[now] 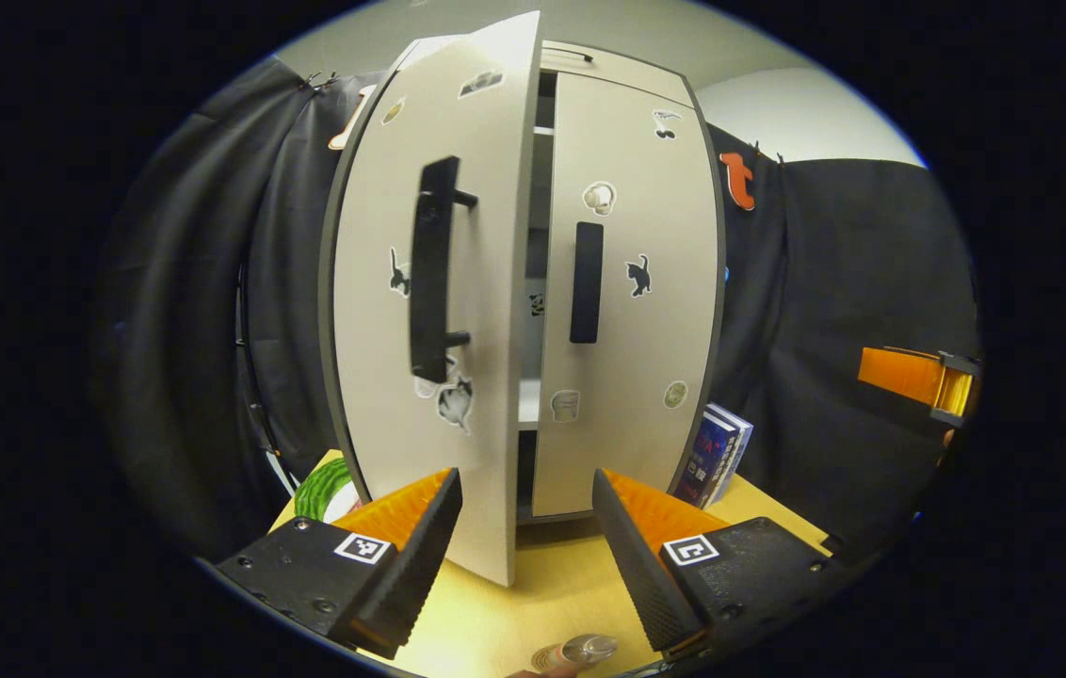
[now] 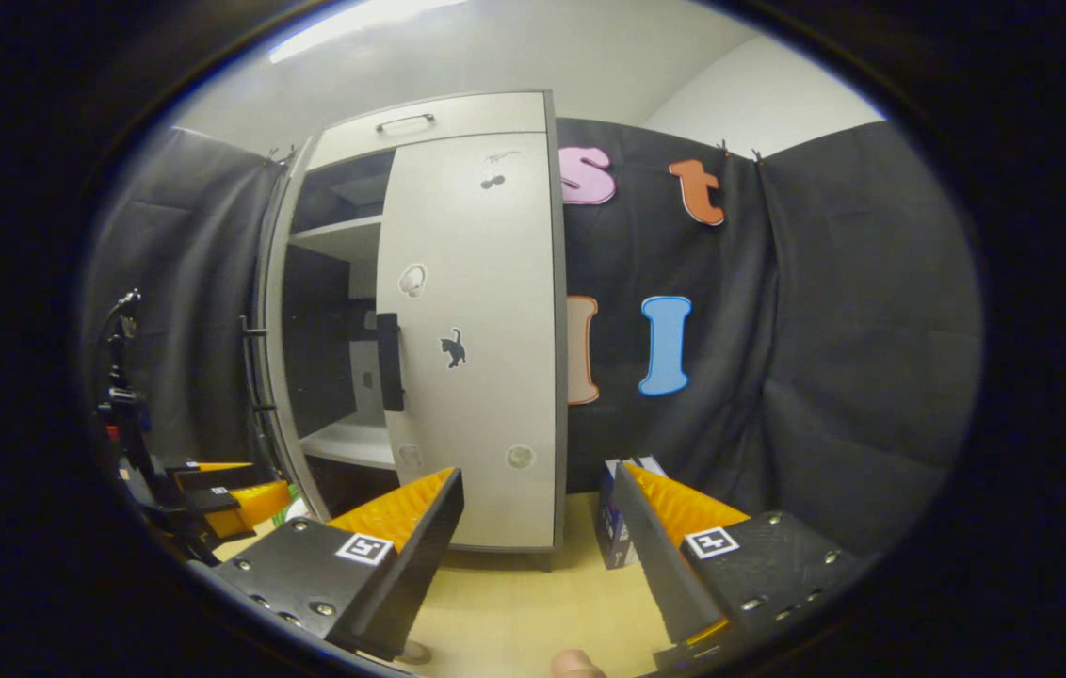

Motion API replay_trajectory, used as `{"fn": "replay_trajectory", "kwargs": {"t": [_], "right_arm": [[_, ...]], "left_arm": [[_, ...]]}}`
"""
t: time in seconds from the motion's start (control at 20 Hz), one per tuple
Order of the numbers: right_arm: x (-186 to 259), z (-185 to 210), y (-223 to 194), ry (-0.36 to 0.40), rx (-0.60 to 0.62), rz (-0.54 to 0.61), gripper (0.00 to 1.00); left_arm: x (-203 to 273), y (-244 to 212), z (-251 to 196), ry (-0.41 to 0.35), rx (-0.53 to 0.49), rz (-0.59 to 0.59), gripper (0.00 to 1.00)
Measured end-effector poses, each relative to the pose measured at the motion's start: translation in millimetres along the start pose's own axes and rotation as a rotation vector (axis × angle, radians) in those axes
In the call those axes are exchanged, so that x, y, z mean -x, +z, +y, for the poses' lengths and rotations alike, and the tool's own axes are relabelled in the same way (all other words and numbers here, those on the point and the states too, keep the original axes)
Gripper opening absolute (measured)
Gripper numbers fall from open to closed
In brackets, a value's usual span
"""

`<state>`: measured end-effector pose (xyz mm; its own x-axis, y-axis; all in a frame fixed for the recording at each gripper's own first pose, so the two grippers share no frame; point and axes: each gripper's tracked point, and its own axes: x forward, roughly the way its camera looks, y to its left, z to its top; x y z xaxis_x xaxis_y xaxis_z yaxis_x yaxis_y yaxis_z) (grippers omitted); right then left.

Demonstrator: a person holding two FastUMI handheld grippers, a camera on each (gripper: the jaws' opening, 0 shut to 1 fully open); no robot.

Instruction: Grasp the bottle in the cabinet with the left hand and place it on the coaster, then close the right door with the right hand and the left door with the left hand.

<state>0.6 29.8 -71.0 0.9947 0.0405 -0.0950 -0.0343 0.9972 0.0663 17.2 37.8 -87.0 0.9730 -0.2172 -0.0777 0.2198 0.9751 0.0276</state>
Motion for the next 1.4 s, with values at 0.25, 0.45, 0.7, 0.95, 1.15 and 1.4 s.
{"fn": "replay_trajectory", "kwargs": {"t": [0.25,0.45,0.7,0.95,1.15,1.4], "right_arm": [[-1,10,-7,0.023,0.008,0.012,0.97],[-4,16,-7,0.032,0.009,0.015,0.97],[-7,18,-8,0.038,0.010,0.020,0.97],[-8,26,-13,0.048,0.027,0.035,0.97],[-9,27,-14,0.054,0.033,0.038,0.97],[-14,26,-13,0.057,0.030,0.039,0.97]], "left_arm": [[4,-6,2,0.020,0.020,0.022,0.90],[6,-14,5,0.036,0.026,0.046,0.90],[5,-10,8,0.054,0.032,0.038,0.90],[3,-13,9,0.070,0.054,0.050,0.92],[2,-13,9,0.080,0.039,0.053,0.93],[-1,-7,7,0.090,0.036,0.047,0.93]]}}
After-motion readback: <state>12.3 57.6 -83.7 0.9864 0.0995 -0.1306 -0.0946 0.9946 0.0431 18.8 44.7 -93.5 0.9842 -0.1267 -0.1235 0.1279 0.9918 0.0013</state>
